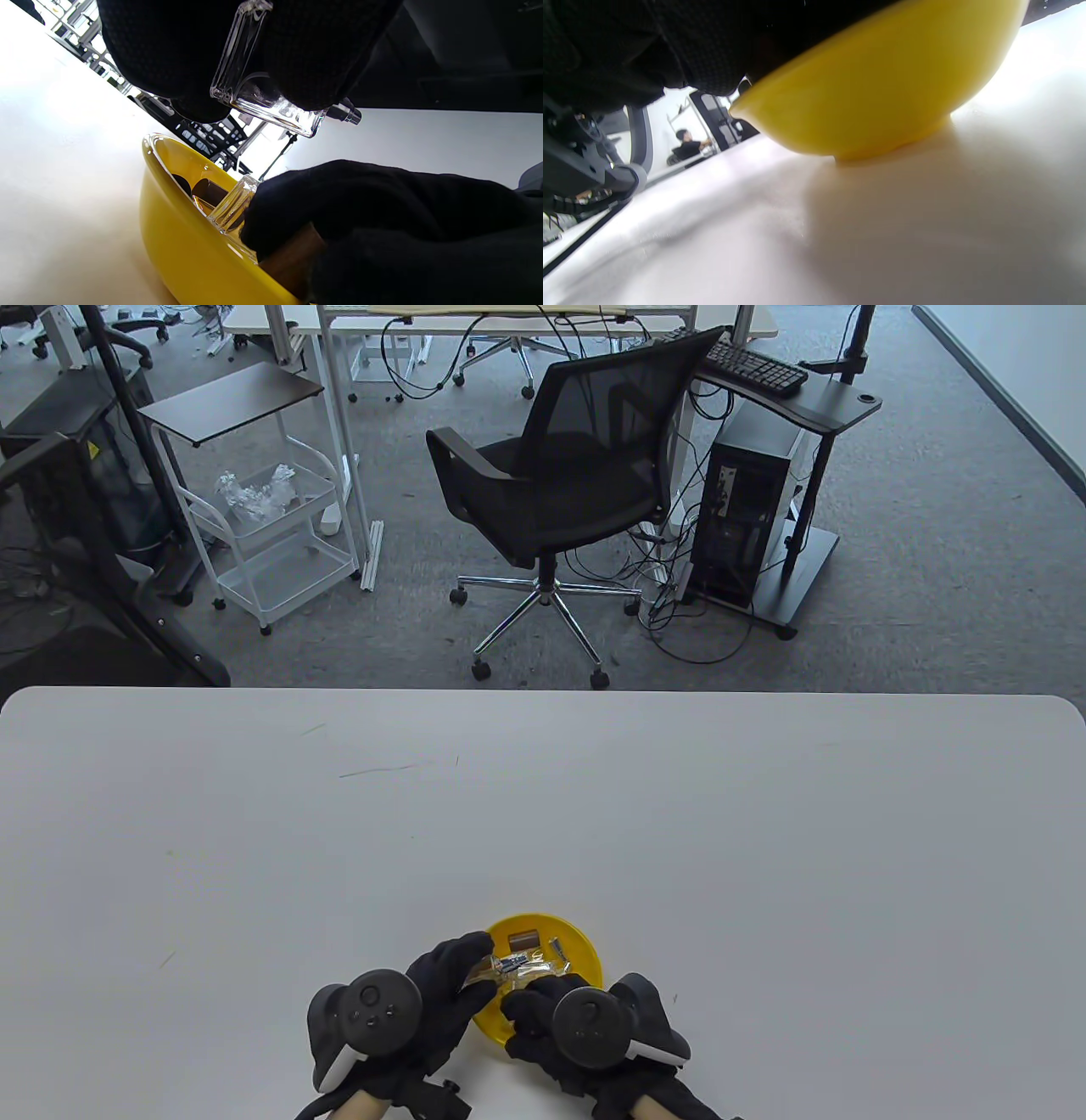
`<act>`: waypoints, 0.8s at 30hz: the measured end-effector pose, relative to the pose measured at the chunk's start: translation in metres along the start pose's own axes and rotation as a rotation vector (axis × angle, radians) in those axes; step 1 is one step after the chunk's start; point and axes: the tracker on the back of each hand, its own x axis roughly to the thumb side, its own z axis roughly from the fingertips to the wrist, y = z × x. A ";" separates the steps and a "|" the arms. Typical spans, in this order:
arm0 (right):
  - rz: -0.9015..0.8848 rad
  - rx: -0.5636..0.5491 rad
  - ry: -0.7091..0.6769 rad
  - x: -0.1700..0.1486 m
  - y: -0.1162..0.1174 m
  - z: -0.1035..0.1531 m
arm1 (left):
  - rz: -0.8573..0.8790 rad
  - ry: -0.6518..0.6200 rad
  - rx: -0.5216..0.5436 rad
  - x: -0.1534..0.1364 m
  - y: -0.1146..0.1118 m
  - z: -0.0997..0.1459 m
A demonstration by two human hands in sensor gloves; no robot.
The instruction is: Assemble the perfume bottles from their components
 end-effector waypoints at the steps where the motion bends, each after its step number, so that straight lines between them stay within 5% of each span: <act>1: -0.010 -0.019 0.001 0.000 -0.002 0.001 | 0.003 0.000 -0.001 0.000 0.000 0.000; 14: -0.242 -0.303 0.117 -0.022 -0.032 0.013 | -0.025 -0.023 -0.020 0.004 -0.004 0.000; 24: -0.334 -0.348 0.147 -0.038 -0.048 0.021 | -0.031 -0.045 -0.014 0.011 -0.005 0.001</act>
